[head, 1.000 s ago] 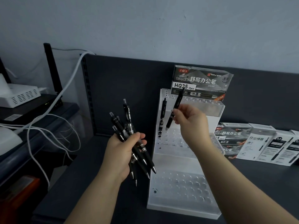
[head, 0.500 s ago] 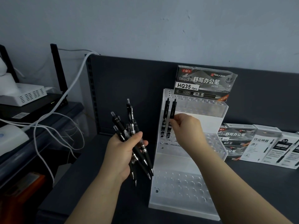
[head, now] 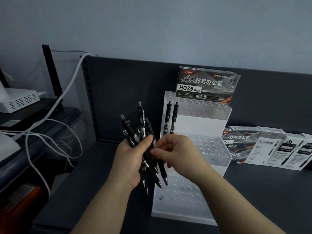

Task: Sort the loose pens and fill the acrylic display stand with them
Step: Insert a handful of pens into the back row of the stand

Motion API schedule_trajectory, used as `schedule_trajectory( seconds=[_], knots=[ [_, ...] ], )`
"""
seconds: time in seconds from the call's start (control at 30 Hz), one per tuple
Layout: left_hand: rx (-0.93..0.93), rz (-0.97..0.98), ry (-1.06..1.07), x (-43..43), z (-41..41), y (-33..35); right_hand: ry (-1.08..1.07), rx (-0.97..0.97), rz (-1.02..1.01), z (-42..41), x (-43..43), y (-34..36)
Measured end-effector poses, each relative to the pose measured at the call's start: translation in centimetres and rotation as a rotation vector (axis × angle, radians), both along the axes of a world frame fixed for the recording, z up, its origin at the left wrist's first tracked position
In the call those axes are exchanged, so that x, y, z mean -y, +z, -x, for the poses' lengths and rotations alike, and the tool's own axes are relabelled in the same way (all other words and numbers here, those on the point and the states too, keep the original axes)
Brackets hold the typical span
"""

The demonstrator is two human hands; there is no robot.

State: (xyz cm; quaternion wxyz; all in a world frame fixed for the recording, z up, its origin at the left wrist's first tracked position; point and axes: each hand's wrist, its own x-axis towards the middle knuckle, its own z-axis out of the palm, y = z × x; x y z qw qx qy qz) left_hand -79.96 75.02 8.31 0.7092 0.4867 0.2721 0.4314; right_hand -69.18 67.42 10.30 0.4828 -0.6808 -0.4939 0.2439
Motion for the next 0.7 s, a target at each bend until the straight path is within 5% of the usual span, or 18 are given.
schedule_trajectory(
  seconds=[0.3,0.7],
  knots=[
    [-0.017,-0.054,0.035,-0.2,-0.6,-0.1,-0.431,-0.007,-0.370,-4.9,-0.2,3.0],
    [-0.053,-0.111,0.018,-0.5,-0.6,-0.2,-0.448,0.380,-0.068,-5.8,-2.0,0.3]
  ],
)
